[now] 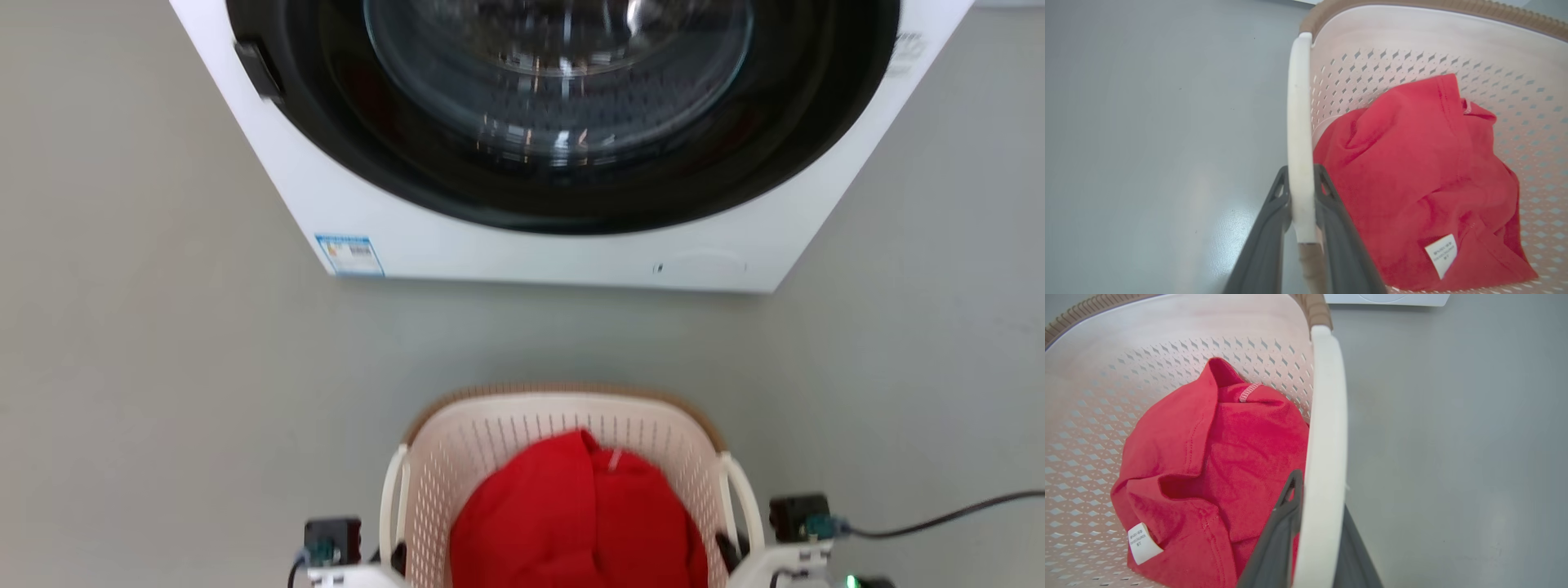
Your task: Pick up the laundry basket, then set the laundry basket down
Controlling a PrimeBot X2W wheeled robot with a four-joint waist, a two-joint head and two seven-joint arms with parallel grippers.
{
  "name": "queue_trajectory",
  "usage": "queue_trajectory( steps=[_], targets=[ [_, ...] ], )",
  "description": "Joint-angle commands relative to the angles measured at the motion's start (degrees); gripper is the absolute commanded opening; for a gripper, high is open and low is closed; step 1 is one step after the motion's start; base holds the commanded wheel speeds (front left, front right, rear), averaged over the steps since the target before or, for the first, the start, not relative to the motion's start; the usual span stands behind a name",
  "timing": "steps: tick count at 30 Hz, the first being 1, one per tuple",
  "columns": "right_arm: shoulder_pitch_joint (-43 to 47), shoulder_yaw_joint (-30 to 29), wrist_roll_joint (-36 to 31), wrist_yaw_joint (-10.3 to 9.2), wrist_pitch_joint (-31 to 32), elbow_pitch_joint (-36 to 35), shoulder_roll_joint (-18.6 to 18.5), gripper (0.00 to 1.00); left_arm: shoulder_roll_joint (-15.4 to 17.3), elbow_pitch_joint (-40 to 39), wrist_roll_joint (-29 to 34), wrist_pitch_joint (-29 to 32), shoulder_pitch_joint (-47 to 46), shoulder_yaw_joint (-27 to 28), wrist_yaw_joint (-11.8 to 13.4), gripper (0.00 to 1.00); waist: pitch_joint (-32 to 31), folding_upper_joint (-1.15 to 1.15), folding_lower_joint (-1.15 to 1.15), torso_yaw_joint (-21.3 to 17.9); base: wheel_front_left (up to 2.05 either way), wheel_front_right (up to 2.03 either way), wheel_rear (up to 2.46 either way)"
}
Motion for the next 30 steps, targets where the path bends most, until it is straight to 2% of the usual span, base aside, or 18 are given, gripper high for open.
queue_trajectory(
  steps=[1, 18, 30],
  targets=[
    [2.97, 2.86, 0.67, 0.95, 0.37, -0.3, 0.14, 0.0, 2.48, -0.31, -0.09, -0.47, 0.75, 1.4, 0.3, 0.0, -3.55, 0.0, 0.0, -0.3, 0.0, 0.0, 0.0],
    [10.81, 10.74, 9.6, 0.95, 3.84, -0.44, 0.14, 0.0, 2.48, 1.43, -0.27, -0.47, 9.32, 0.11, 0.19, 0.0, -14.08, 0.0, 0.0, -1.13, 0.0, 0.0, 0.0],
    [11.59, 14.6, 14.9, 0.95, 6.14, 0.4, 0.14, 0.0, 2.48, 2.84, -1.56, -0.47, 10.26, -1.91, -0.05, 0.0, -16.43, 0.0, 0.0, -0.73, 0.0, 0.0, 0.0]
  ],
)
